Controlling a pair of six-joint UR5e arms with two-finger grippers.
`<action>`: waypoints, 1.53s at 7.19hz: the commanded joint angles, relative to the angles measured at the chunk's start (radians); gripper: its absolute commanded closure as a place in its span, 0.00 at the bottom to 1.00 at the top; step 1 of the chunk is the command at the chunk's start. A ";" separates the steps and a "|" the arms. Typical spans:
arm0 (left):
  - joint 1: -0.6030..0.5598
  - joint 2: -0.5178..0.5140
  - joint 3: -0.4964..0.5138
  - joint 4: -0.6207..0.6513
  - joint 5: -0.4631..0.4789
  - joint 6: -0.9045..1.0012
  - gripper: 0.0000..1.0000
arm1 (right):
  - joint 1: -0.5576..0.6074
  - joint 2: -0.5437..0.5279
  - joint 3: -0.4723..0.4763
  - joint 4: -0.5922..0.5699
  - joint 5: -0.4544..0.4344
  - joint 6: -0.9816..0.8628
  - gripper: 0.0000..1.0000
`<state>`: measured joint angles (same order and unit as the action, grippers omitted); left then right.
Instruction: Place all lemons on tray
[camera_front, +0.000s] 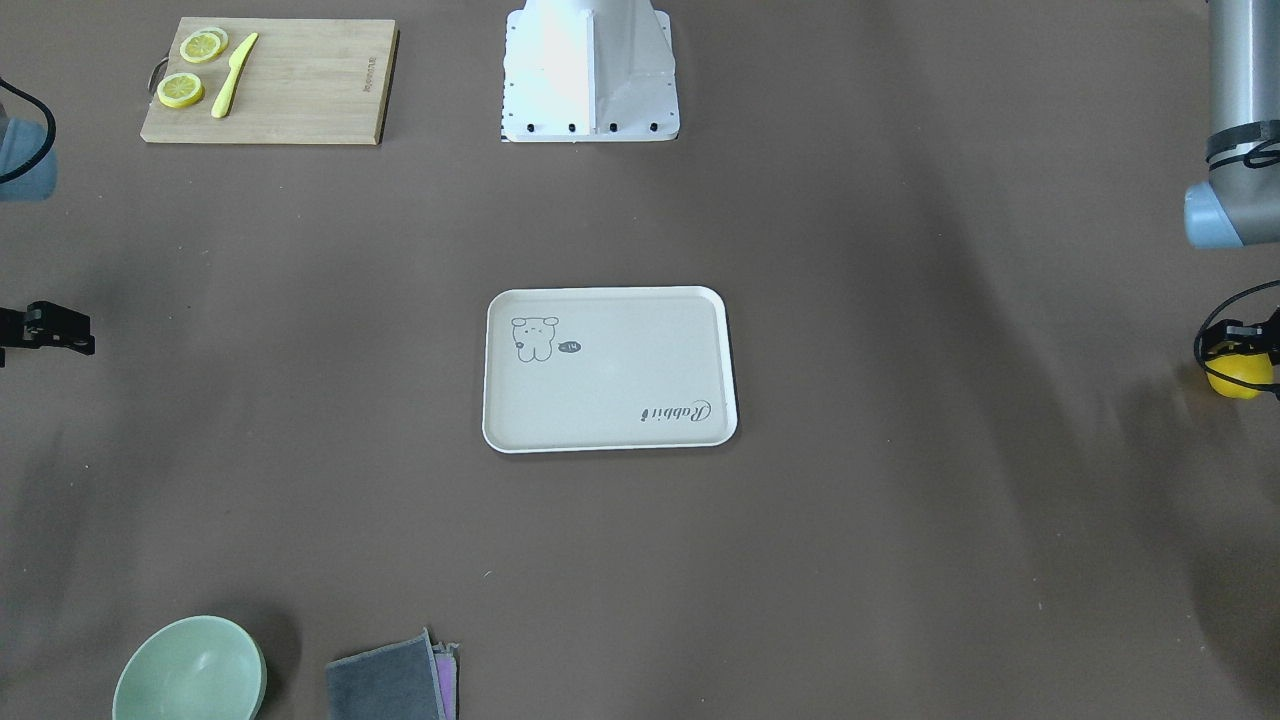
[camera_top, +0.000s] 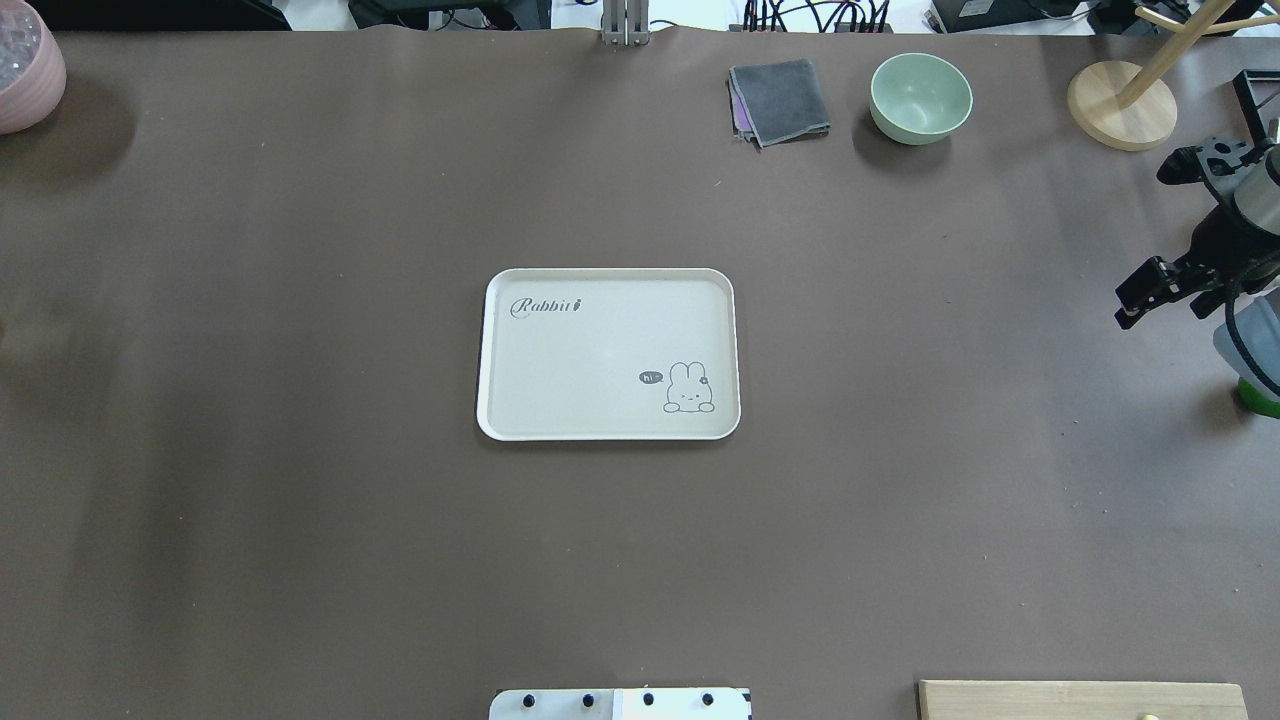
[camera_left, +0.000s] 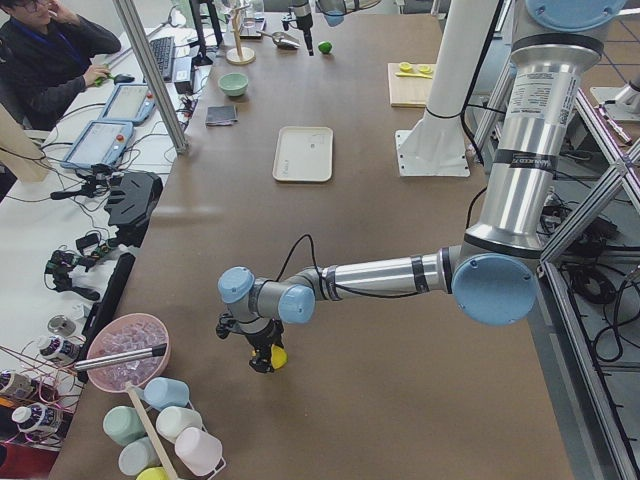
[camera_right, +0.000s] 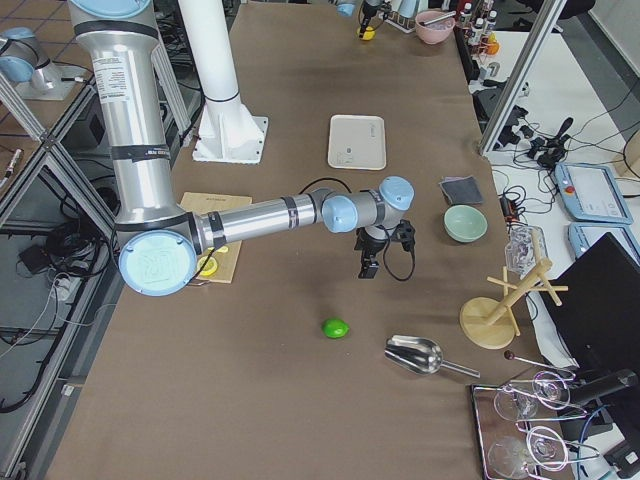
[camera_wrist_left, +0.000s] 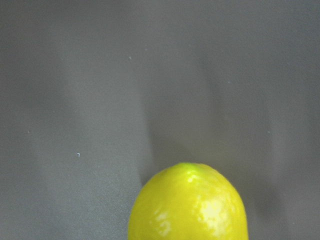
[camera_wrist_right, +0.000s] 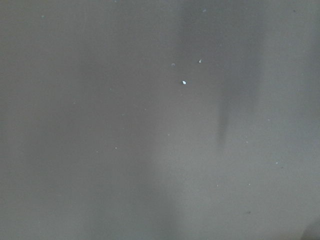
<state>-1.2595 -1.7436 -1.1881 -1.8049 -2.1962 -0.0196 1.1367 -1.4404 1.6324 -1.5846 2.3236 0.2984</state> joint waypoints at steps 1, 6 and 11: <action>0.000 -0.055 -0.013 0.045 -0.067 -0.006 1.00 | 0.000 0.002 -0.002 0.000 0.000 0.001 0.00; 0.081 -0.227 -0.276 0.377 -0.358 -0.418 1.00 | -0.002 0.003 0.000 0.000 0.000 0.001 0.00; 0.403 -0.351 -0.305 -0.005 -0.337 -1.171 1.00 | -0.002 0.006 0.009 0.000 0.002 0.002 0.00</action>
<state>-0.9190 -2.0592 -1.5057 -1.7204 -2.5446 -1.0316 1.1352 -1.4354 1.6389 -1.5846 2.3249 0.3006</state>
